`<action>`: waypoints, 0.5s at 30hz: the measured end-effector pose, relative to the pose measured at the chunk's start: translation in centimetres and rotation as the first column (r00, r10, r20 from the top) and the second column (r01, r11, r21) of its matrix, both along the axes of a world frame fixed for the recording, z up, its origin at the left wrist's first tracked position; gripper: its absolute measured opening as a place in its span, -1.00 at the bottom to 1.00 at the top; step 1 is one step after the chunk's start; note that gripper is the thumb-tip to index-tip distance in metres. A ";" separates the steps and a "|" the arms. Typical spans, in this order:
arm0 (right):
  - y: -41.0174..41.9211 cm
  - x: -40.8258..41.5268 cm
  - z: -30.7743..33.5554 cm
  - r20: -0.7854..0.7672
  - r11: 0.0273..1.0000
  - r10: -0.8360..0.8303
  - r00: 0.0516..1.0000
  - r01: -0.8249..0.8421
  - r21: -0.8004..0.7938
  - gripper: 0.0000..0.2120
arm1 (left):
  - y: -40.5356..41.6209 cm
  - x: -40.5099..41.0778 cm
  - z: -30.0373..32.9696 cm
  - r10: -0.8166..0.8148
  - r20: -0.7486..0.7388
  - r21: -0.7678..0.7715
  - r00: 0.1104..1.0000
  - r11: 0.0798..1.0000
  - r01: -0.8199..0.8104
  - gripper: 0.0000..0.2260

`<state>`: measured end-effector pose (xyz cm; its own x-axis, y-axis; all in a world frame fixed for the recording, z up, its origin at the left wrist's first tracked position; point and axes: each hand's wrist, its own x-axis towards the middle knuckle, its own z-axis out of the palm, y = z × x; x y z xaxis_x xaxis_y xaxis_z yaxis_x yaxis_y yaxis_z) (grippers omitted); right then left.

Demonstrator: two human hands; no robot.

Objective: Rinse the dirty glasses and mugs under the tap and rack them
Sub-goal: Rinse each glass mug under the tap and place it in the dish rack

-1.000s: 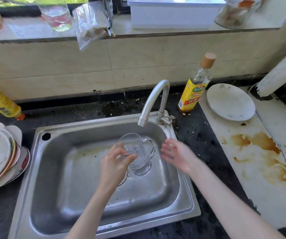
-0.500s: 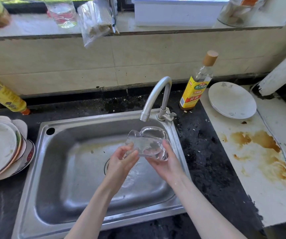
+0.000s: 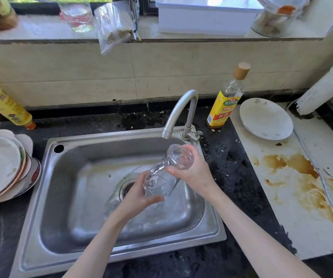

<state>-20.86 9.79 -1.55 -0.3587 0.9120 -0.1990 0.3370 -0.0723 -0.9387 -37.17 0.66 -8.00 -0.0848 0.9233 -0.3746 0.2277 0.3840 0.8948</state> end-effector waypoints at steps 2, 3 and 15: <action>-0.4 -0.4 -0.2 0.062 0.996 0.055 0.997 -0.058 0.061 -0.40 | -0.4 0.3 -0.2 -0.022 -0.084 0.028 0.996 0.999 0.025 -0.31; -0.7 -0.6 -0.3 0.085 0.995 0.064 0.994 -0.070 0.069 -0.36 | -0.7 0.4 -0.3 -0.028 -0.115 0.036 0.993 0.999 0.032 -0.33; -2.9 -0.4 -0.6 0.253 0.991 0.110 0.961 -0.125 0.042 -0.12 | -2.0 -0.6 -0.6 -0.256 -0.339 -0.133 0.905 0.966 0.223 -0.27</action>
